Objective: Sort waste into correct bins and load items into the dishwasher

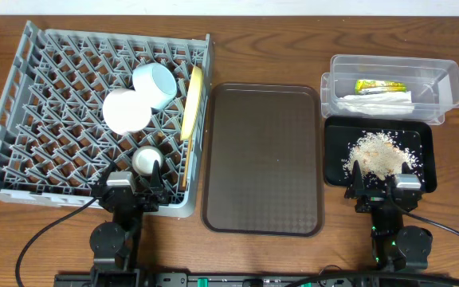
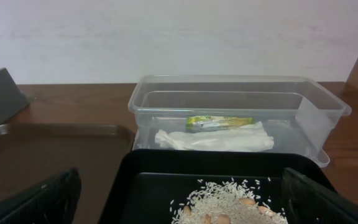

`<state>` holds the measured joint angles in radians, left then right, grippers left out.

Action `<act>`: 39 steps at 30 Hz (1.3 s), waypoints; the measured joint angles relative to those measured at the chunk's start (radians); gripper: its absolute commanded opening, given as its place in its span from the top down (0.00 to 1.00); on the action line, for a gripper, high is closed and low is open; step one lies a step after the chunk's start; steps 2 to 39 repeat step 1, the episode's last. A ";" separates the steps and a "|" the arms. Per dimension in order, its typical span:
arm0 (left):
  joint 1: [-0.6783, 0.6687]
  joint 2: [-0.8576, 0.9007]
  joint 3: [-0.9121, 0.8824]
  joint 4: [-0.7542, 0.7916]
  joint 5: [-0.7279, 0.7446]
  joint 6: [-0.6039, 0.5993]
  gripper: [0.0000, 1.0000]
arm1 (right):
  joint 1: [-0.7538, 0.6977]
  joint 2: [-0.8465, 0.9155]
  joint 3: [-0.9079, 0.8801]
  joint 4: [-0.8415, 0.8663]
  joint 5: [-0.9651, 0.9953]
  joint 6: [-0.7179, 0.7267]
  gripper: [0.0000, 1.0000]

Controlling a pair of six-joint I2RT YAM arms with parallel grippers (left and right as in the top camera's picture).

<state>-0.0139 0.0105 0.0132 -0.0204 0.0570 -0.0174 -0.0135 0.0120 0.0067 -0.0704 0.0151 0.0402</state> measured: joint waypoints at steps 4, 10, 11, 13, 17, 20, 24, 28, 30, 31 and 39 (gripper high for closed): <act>0.000 0.000 0.000 0.000 0.000 0.000 0.04 | 0.000 0.000 0.000 0.000 0.000 0.000 0.01; 0.000 0.000 0.000 0.000 0.000 0.000 0.04 | 0.000 0.000 0.000 0.000 0.000 0.000 0.01; 0.000 0.000 0.000 0.000 0.000 0.000 0.04 | 0.000 0.000 0.000 0.000 0.000 0.000 0.01; 0.000 0.000 0.000 0.000 0.000 0.000 0.04 | 0.000 0.000 0.000 0.000 0.000 0.000 0.01; 0.000 0.000 0.000 0.000 0.000 0.000 0.04 | 0.000 0.000 0.000 0.000 0.000 0.000 0.01; 0.000 0.000 0.000 0.000 0.000 0.000 0.04 | 0.000 0.000 0.000 0.000 0.000 0.000 0.01; 0.000 0.000 0.000 0.000 0.000 0.000 0.04 | 0.000 0.000 0.000 0.000 0.000 0.000 0.01; 0.000 0.000 0.000 0.000 0.000 0.000 0.04 | 0.000 0.000 0.000 0.000 0.000 0.000 0.01; 0.000 0.000 0.000 0.000 0.000 0.000 0.04 | 0.000 0.000 0.000 0.000 0.000 0.000 0.01; 0.000 0.000 0.000 0.000 0.000 0.000 0.04 | 0.000 0.000 0.000 0.000 0.000 0.000 0.01; 0.000 0.000 0.000 0.000 0.000 0.000 0.04 | 0.000 0.000 0.000 0.000 0.000 0.000 0.01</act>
